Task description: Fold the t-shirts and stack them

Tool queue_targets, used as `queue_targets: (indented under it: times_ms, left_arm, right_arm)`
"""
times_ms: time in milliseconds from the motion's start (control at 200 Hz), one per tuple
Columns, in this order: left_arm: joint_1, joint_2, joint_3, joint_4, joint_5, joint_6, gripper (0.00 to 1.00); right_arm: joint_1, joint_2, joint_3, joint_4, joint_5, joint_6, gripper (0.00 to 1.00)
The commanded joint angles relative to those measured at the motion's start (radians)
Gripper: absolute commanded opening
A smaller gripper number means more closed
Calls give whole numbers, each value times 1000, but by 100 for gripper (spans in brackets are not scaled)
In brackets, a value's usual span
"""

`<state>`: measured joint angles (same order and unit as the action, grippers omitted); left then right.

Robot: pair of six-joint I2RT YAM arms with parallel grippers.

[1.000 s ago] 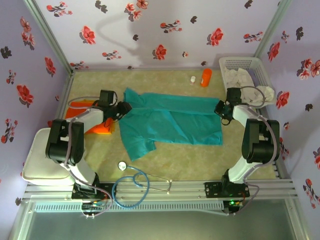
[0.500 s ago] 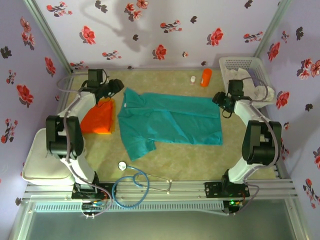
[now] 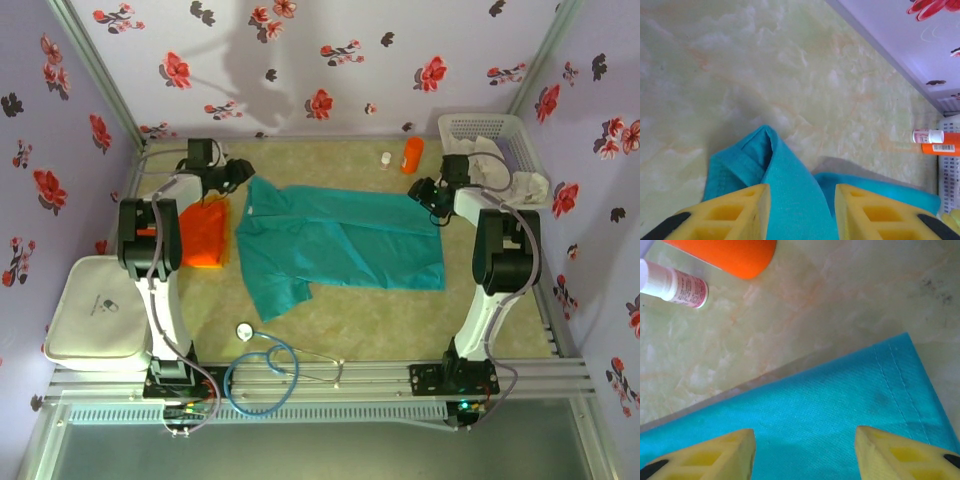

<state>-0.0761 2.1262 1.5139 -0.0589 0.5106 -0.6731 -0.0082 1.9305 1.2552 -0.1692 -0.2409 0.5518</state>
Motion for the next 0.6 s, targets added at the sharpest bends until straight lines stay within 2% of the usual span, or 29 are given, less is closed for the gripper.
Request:
queue_targets:
  times_ms: [0, 150, 400, 595]
  left_arm:
    - [3, 59, 26, 101, 43, -42, 38]
    - [3, 116, 29, 194, 58, -93, 37]
    - [1, 155, 42, 252, 54, -137, 36]
    - [-2, 155, 40, 258, 51, -143, 30]
  right_arm:
    - [4, 47, 29, 11, -7, 18, 54]
    - [4, 84, 39, 1, -5, 7, 53]
    - [4, 94, 28, -19, 10, -21, 52]
    - [4, 106, 33, -41, 24, -31, 50]
